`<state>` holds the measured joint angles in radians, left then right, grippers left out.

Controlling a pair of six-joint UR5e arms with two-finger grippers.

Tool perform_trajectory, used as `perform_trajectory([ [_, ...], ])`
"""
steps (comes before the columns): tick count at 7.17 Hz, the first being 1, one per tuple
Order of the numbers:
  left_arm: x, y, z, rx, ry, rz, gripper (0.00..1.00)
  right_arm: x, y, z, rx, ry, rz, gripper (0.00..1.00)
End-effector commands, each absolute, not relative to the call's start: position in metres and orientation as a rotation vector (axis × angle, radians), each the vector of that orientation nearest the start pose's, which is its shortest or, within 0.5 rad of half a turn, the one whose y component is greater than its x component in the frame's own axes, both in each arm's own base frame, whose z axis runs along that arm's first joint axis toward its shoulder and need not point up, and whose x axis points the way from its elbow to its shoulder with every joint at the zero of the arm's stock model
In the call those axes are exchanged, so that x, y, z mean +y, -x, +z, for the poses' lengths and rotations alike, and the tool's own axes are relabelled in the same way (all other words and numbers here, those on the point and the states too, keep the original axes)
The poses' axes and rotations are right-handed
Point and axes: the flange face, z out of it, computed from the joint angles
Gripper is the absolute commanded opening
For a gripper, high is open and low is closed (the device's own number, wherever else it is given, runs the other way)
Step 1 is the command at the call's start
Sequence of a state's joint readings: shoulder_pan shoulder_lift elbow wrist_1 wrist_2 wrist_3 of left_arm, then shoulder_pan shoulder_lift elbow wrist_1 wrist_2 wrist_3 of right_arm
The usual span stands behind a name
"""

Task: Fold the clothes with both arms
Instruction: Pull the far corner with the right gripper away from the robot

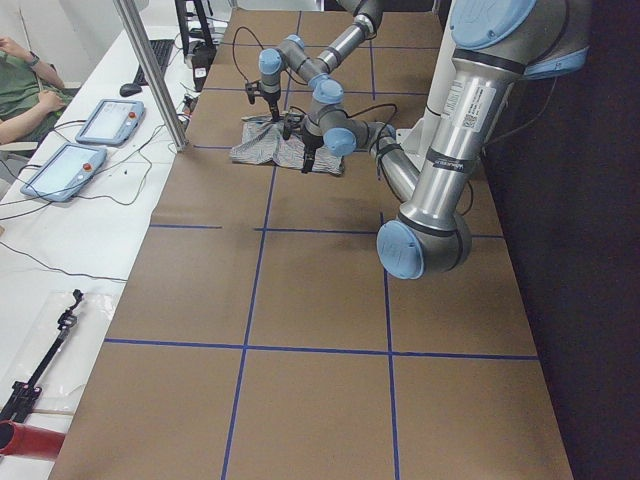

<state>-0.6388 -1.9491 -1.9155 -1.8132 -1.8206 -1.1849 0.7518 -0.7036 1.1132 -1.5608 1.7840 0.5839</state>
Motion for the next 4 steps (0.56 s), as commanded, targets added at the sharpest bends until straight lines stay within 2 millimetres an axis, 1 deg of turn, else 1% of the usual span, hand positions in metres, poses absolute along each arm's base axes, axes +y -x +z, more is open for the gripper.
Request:
perform_trajectory([
  [1,-0.437,-0.408,0.271,0.95,-0.268,-0.112,1.0,-0.663,0.445,0.352,-0.478,-0.173,-0.283,1.0],
  [2,-0.436,-0.407,0.27,0.953,-0.268,-0.113,1.0,-0.657,0.436,0.374,-0.474,-0.167,-0.306,1.0],
  [4,-0.436,-0.407,0.27,0.952,-0.27,-0.113,1.0,-0.661,0.439,0.354,-0.497,-0.182,-0.303,1.0],
])
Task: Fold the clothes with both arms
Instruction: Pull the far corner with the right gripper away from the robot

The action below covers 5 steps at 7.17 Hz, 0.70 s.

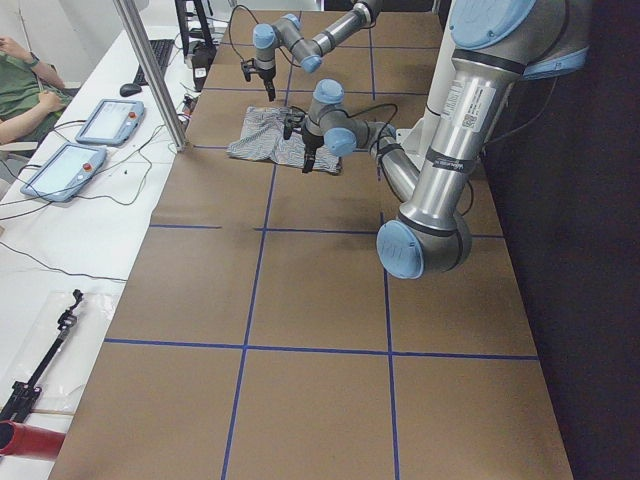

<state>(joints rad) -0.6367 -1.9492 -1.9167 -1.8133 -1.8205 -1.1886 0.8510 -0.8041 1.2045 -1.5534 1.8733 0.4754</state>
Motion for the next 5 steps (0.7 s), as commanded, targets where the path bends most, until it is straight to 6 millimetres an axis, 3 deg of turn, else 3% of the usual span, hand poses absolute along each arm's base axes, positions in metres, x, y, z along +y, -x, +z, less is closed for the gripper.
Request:
perform_trajectory([
  [1,-0.436,-0.412,0.269,0.954,-0.263,-0.115,1.0,-0.659,0.44,0.331,-0.546,-0.178,-0.301,1.0],
  [2,-0.433,-0.421,0.267,0.969,-0.235,-0.149,1.0,-0.652,0.434,0.307,-0.623,-0.166,-0.275,1.0],
  [3,-0.41,-0.454,0.258,0.989,-0.177,-0.155,1.0,-0.641,0.432,0.287,-0.704,-0.13,-0.222,1.0],
  [5,-0.405,-0.545,0.248,0.961,-0.062,-0.227,1.0,-0.633,0.411,0.257,-0.815,-0.085,-0.15,1.0],
])
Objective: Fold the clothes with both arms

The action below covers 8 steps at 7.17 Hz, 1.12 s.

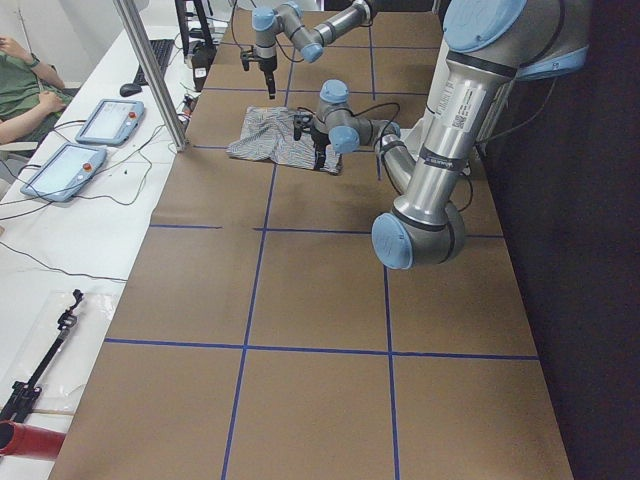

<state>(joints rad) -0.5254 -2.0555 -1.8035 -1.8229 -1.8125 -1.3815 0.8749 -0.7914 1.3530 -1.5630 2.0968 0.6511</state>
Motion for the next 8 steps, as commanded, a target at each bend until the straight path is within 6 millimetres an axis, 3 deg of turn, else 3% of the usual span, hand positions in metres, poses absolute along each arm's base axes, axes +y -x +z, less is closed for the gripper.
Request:
perform_trajectory([
  [1,-0.395,-0.56,0.256,0.937,-0.071,-0.225,1.0,-0.633,0.407,0.252,-0.834,-0.07,-0.104,1.0],
  [6,-0.385,-0.575,0.266,0.909,-0.029,-0.263,0.99,-0.635,0.397,0.247,-0.857,-0.066,-0.096,1.0],
  [7,-0.385,-0.575,0.265,0.911,-0.025,-0.268,0.89,-0.636,0.396,0.246,-0.858,-0.066,-0.095,1.0],
  [8,-0.385,-0.575,0.265,0.913,-0.023,-0.268,0.61,-0.636,0.395,0.248,-0.856,-0.066,-0.093,1.0],
])
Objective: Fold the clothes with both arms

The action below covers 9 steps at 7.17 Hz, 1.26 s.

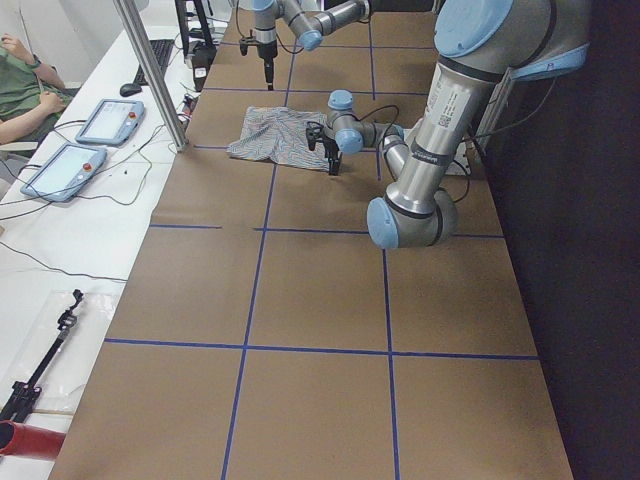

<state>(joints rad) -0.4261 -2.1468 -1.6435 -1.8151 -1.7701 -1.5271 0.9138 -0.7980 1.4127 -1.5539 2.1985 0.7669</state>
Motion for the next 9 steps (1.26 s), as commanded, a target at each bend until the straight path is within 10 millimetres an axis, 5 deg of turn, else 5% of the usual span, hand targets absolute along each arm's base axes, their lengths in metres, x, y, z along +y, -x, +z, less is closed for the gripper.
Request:
perform_trajectory([
  [1,-0.384,-0.574,0.262,0.919,-0.023,-0.266,0.26,-0.635,0.394,0.252,-0.855,-0.063,-0.092,1.0],
  [2,-0.383,-0.575,0.261,0.921,-0.023,-0.261,0.0,-0.634,0.393,0.252,-0.856,-0.064,-0.093,1.0],
  [5,-0.381,-0.565,0.251,0.944,-0.037,-0.249,0.0,-0.622,0.385,0.258,-0.863,-0.064,-0.08,1.0],
  [7,-0.366,-0.538,0.239,0.931,-0.022,-0.245,0.0,-0.544,0.4,0.254,-0.914,0.037,0.059,1.0],
  [9,-0.356,-0.527,0.23,0.908,-0.005,-0.24,0.0,-0.462,0.438,0.246,-0.915,0.208,0.299,1.0],
])
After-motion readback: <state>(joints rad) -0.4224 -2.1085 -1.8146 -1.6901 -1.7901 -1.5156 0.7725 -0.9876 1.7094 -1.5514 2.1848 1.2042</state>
